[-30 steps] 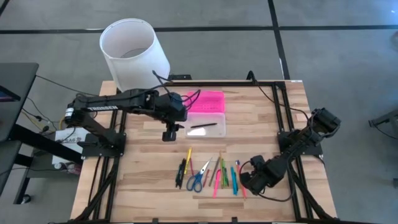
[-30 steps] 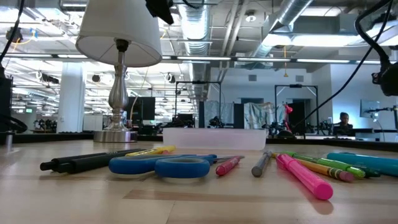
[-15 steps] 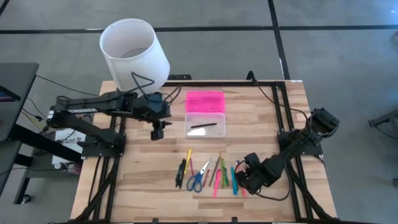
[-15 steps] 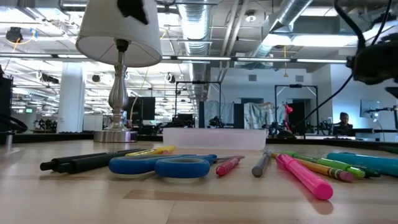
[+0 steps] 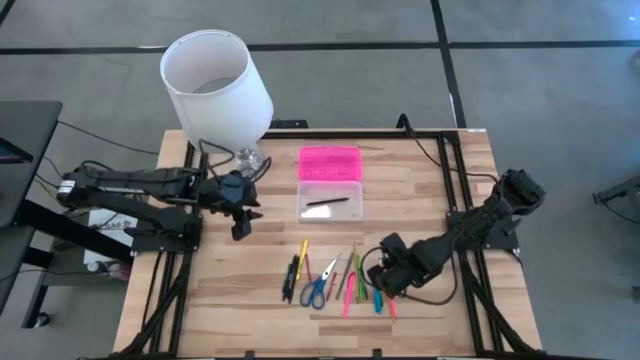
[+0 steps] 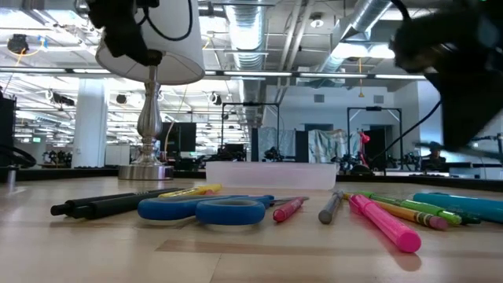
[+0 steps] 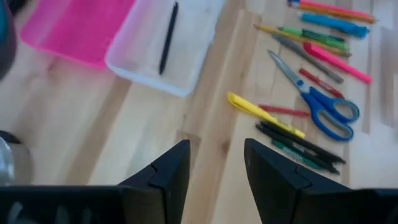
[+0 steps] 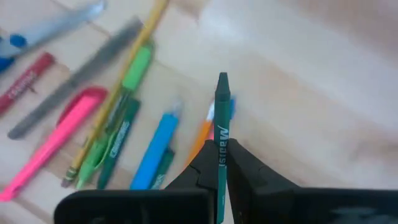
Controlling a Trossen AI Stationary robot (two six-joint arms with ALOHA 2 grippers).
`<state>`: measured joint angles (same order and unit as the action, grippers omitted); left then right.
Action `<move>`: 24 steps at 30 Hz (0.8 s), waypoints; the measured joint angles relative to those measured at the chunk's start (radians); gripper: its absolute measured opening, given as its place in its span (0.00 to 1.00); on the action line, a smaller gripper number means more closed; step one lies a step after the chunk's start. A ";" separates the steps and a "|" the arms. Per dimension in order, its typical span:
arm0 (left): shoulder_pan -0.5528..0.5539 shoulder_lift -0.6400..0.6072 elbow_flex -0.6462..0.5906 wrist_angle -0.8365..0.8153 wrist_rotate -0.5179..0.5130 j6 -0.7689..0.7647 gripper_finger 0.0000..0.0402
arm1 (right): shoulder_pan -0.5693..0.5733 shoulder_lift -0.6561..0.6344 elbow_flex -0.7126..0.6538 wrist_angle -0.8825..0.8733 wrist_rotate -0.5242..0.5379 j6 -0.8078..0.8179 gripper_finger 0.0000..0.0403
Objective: Pick & place school supplies into a supply box
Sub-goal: Put the right green crayon into the pink supply box
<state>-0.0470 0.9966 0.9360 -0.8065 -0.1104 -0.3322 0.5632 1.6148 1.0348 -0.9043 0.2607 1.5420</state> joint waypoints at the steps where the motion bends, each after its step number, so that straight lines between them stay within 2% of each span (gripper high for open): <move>1: -0.010 -0.003 -0.014 0.013 0.000 -0.009 0.36 | -0.013 -0.009 0.014 -0.012 0.014 -0.031 0.00; 9: -0.086 -0.021 -0.107 0.130 -0.009 -0.044 0.36 | -0.150 -0.083 0.088 0.007 0.140 -0.353 0.00; 15: -0.129 -0.020 -0.146 0.222 -0.044 -0.062 0.36 | -0.299 -0.095 0.091 0.097 0.129 -0.652 0.00; 24: -0.177 -0.020 -0.200 0.323 -0.132 -0.105 0.36 | -0.501 -0.087 0.092 0.327 0.039 -1.063 0.00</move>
<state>-0.2245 0.9769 0.7356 -0.4834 -0.2428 -0.4373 0.0626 1.5276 1.1267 -0.5775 0.2996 0.4788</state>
